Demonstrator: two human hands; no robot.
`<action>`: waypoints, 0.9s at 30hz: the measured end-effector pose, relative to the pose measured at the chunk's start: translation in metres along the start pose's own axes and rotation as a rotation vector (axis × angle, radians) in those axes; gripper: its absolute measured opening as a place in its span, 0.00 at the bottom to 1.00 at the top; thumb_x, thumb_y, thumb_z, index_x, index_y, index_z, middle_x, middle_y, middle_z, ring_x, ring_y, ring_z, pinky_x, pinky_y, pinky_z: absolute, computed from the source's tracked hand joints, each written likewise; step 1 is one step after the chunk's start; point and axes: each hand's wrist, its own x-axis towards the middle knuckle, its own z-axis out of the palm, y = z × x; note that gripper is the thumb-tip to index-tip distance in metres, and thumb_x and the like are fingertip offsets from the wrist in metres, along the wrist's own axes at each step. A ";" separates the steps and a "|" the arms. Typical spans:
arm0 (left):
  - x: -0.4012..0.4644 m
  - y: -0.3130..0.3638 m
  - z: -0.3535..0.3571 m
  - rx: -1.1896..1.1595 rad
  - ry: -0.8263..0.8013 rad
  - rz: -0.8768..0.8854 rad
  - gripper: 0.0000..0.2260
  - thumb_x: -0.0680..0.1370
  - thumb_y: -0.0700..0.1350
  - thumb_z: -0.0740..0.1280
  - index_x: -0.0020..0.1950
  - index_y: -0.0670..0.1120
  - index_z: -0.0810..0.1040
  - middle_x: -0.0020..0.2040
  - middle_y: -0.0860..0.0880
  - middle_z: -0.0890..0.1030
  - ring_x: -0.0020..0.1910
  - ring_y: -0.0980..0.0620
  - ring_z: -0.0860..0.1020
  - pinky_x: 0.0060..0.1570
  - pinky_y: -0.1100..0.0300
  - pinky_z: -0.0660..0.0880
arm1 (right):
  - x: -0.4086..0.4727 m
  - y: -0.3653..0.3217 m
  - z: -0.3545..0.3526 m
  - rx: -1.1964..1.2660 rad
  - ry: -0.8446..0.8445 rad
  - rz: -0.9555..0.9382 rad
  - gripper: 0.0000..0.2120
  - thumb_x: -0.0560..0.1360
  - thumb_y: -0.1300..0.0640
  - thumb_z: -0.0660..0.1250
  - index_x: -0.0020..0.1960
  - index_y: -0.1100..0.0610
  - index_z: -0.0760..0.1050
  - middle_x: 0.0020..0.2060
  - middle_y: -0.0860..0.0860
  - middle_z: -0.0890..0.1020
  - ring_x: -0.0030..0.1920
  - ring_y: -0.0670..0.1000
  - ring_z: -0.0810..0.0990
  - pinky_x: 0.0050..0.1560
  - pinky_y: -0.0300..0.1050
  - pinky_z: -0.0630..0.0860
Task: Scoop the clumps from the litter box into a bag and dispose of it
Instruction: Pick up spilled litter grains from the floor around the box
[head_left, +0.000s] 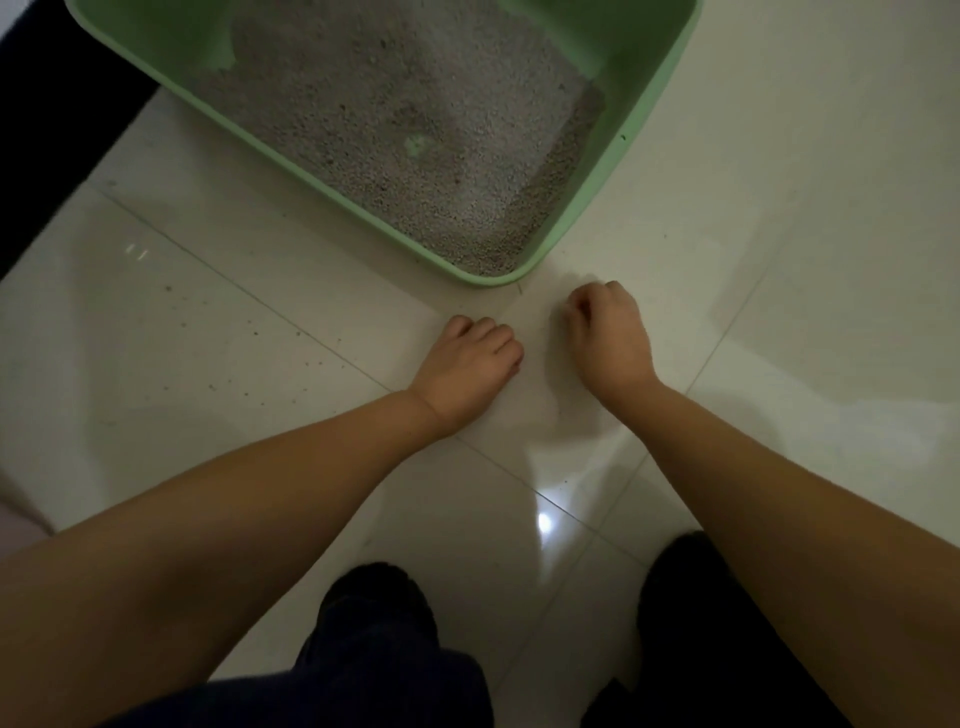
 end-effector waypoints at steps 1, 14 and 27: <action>0.001 0.001 -0.001 0.012 -0.013 0.021 0.09 0.72 0.46 0.59 0.36 0.46 0.76 0.34 0.47 0.76 0.35 0.46 0.77 0.39 0.55 0.61 | -0.001 -0.002 -0.008 0.099 0.070 0.032 0.07 0.78 0.61 0.60 0.50 0.63 0.75 0.48 0.60 0.76 0.51 0.59 0.73 0.49 0.44 0.67; -0.018 -0.013 -0.123 -0.230 0.570 -0.054 0.09 0.79 0.41 0.59 0.43 0.38 0.74 0.39 0.39 0.75 0.41 0.45 0.67 0.42 0.54 0.65 | 0.067 -0.110 -0.078 -0.037 0.148 -0.382 0.10 0.77 0.60 0.57 0.53 0.59 0.76 0.51 0.55 0.76 0.55 0.55 0.73 0.56 0.48 0.68; -0.030 0.002 -0.093 -0.337 0.524 -0.185 0.13 0.80 0.45 0.60 0.39 0.40 0.75 0.34 0.43 0.74 0.36 0.46 0.69 0.38 0.55 0.66 | 0.003 0.006 -0.021 0.024 -0.115 0.004 0.10 0.76 0.60 0.63 0.56 0.58 0.78 0.51 0.58 0.78 0.53 0.58 0.77 0.54 0.47 0.71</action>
